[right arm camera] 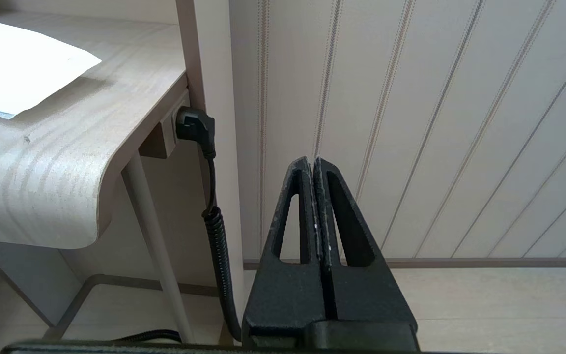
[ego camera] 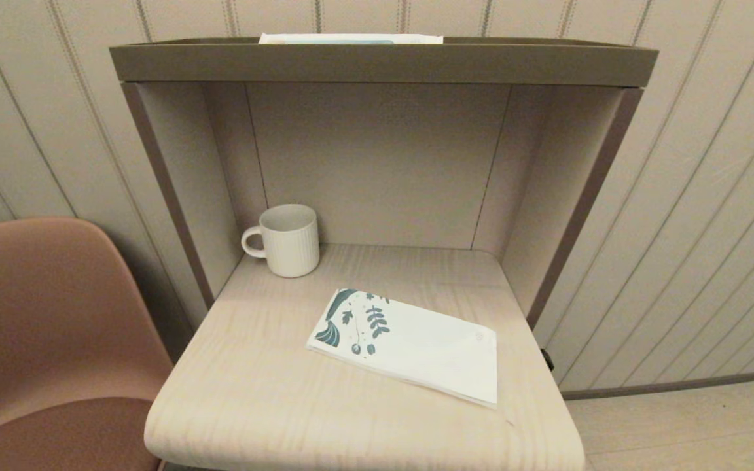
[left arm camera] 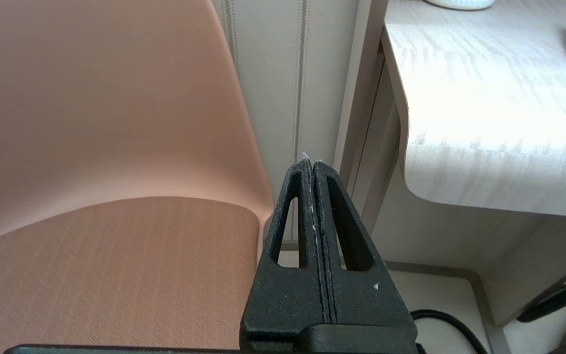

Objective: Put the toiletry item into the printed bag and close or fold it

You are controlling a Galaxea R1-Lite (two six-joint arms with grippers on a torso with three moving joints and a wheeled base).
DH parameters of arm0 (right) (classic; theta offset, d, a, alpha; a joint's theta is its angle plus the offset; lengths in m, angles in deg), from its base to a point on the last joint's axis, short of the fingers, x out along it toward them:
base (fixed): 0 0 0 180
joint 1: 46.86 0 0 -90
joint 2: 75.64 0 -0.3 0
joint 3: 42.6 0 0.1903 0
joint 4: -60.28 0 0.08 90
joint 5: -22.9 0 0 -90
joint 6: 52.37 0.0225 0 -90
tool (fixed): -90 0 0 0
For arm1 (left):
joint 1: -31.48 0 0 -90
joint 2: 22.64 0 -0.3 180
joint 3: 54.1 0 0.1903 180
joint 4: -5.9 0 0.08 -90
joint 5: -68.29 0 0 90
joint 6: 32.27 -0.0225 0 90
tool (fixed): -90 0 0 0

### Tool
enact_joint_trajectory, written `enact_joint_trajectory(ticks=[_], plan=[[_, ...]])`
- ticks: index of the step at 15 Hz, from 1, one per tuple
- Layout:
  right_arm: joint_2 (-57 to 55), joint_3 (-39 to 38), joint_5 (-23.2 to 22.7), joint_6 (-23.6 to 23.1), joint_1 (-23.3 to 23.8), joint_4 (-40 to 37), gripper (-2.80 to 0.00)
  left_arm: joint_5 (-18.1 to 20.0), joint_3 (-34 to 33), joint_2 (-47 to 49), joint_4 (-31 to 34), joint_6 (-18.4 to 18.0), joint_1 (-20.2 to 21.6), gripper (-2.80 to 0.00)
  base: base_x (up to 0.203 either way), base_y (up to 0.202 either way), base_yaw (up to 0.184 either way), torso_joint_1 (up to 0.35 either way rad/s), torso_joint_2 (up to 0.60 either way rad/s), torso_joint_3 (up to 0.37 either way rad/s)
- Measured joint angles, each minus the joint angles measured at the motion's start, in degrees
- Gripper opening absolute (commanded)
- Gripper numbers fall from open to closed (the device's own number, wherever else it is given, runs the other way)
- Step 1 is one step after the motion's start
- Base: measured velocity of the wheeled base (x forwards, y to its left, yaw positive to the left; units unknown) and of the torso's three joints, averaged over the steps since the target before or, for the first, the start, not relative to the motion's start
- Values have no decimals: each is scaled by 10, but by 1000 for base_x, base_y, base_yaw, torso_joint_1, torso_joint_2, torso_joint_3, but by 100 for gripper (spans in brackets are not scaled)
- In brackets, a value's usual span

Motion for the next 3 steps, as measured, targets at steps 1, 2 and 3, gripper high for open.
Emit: enact_joint_trajectory(ticks=[1,2,3], plan=[[0,0,0,0,0,0,-280,0,0,0,1,-1,0,-280,0,0,0,0,0,0],[0,0,0,-1,0,0,-280,0,0,0,2,-1,0,-280,0,0,0,0,0,0],[0,0,0,-1,0,-1,-280,0,1,0,2,-1,0,-280,0,0,0,0,0,0]])
